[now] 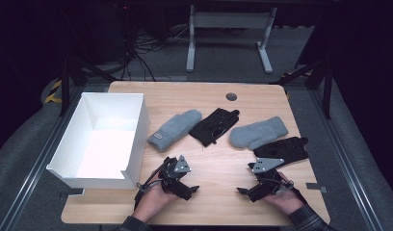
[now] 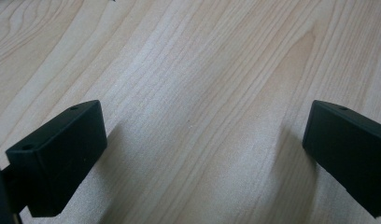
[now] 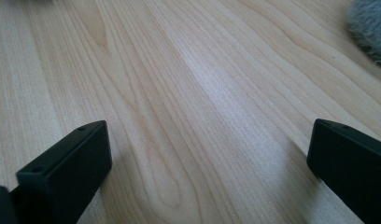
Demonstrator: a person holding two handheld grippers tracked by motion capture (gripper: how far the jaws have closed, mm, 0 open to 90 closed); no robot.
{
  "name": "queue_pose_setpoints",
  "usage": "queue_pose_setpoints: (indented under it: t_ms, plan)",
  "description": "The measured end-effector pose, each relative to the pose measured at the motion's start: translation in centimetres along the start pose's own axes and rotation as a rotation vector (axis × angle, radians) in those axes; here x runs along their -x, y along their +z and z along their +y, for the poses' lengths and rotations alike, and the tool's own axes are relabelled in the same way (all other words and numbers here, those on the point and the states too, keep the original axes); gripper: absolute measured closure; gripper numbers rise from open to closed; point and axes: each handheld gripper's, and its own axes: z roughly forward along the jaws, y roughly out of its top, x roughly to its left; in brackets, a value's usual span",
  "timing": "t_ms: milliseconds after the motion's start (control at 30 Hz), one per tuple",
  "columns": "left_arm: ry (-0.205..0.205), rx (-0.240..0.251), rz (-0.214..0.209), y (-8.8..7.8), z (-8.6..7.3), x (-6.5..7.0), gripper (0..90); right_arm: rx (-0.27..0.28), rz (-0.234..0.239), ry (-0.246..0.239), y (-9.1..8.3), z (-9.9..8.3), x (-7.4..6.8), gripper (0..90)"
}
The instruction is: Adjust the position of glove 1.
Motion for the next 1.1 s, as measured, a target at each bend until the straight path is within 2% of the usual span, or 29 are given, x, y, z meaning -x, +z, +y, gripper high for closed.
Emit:
queue_pose_setpoints:
  t_ms: [67,100,133,233,300,433,500,567,600,733,867,967,1033,1067,1100]
  plan:
    - [0.0,0.0,0.0,0.0,0.0,0.0,0.2,-0.002,0.0,0.0,0.0,0.0,0.0,1.3]
    - [-0.001,-0.001,-0.001,0.0,0.0,0.0,0.2,-0.005,0.002,-0.003,-0.1,0.1,0.0,5.0]
    - [0.001,-0.003,0.0,0.0,0.0,0.0,0.2,-0.008,0.021,-0.021,-0.4,0.3,0.0,16.5]
    - [-0.005,-0.001,0.002,0.0,0.0,0.1,0.2,-0.003,0.008,-0.028,-0.7,0.8,0.0,18.3]
    - [-0.007,0.0,0.004,0.0,0.0,0.1,0.2,0.008,-0.005,-0.019,-1.0,1.3,0.2,20.4]
    - [-0.008,-0.001,0.006,0.0,0.0,0.1,0.2,0.025,-0.029,0.042,-1.6,1.9,1.3,23.0]
    - [-0.009,-0.001,0.006,0.0,0.0,0.1,0.2,0.042,-0.051,0.088,-2.2,2.4,2.5,25.9]
    - [-0.004,-0.003,0.006,0.0,0.0,0.1,0.2,0.046,-0.054,0.102,-2.3,2.6,2.9,26.1]
    - [-0.009,0.0,0.006,0.0,0.0,0.1,0.2,0.058,-0.077,0.124,-2.6,3.1,3.9,26.4]
    - [-0.01,-0.001,0.007,0.0,0.0,0.1,0.2,0.07,-0.098,0.137,-2.8,3.9,5.0,26.5]
    - [-0.012,-0.002,0.009,0.0,0.0,0.1,0.2,0.088,-0.125,0.142,-2.9,5.0,6.9,28.7]
    - [-0.013,-0.001,0.009,0.0,0.0,0.2,0.2,0.099,-0.148,0.165,-2.8,5.4,8.5,31.4]
    - [-0.014,0.0,0.009,0.0,0.0,0.2,0.2,0.104,-0.148,0.17,-2.8,5.4,8.9,32.2]
    - [-0.013,-0.001,0.009,0.0,0.0,0.2,0.2,0.106,-0.155,0.176,-2.8,5.5,9.4,32.3]
    - [-0.013,-0.001,0.009,0.0,0.0,0.2,0.2,0.106,-0.175,0.198,-2.8,5.5,10.6,33.1]
